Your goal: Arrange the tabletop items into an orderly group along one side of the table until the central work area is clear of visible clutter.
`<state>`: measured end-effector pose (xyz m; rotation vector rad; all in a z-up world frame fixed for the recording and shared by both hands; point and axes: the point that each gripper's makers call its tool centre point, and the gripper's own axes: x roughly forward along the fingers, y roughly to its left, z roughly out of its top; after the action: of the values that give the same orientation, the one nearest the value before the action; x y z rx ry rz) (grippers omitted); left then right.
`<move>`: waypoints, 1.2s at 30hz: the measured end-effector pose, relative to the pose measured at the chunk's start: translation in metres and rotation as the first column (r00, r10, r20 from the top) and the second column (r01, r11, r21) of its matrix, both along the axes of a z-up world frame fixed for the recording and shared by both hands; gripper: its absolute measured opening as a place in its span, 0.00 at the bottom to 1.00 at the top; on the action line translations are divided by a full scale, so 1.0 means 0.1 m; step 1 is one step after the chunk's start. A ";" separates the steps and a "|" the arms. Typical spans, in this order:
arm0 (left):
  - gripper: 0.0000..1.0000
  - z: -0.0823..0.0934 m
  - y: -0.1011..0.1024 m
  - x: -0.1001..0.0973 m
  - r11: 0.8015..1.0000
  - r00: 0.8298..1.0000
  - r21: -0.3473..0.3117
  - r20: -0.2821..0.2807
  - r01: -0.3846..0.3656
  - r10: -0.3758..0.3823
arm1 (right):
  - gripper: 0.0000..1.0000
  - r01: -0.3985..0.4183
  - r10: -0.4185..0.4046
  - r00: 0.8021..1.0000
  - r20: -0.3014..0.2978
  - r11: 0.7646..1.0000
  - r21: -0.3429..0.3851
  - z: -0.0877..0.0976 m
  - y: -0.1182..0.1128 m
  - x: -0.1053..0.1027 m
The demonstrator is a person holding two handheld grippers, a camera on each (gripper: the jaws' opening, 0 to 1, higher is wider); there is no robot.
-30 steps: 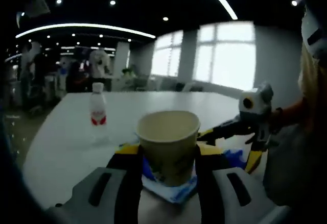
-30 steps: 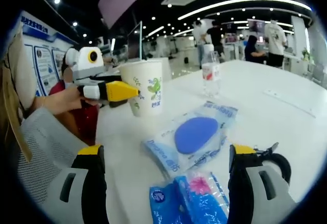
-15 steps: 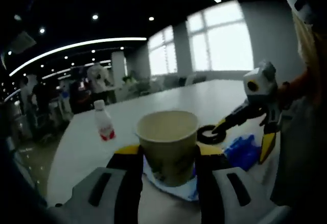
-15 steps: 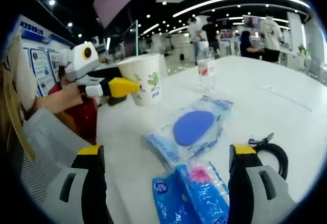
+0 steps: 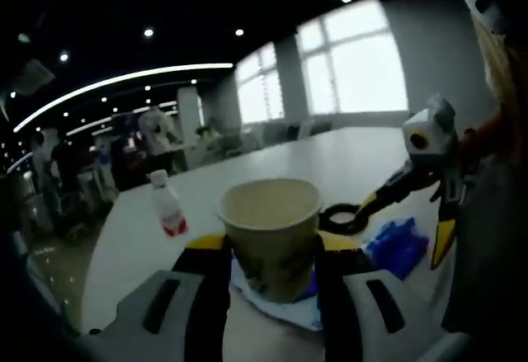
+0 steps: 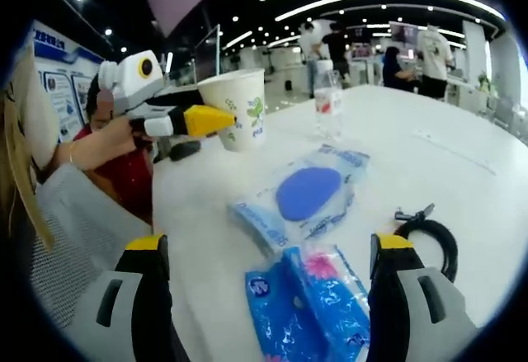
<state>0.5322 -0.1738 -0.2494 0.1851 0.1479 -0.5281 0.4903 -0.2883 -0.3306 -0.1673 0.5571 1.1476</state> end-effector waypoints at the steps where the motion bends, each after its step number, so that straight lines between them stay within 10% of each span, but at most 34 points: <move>1: 0.37 0.01 0.01 0.02 1.000 1.000 -0.001 0.002 -0.002 0.002 | 1.00 0.001 -0.001 1.000 -0.001 1.000 -0.001 0.00 0.00 0.00; 36: 0.37 -0.11 0.02 1.19 0.997 0.997 -0.017 0.027 -0.070 0.070 | 0.99 0.004 -0.003 1.000 0.012 0.997 -0.081 -0.20 -0.08 0.07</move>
<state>0.6511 -0.1721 -0.2605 0.1711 0.1234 -0.4566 0.4970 -0.2964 -0.3507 -0.2427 0.5935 1.1211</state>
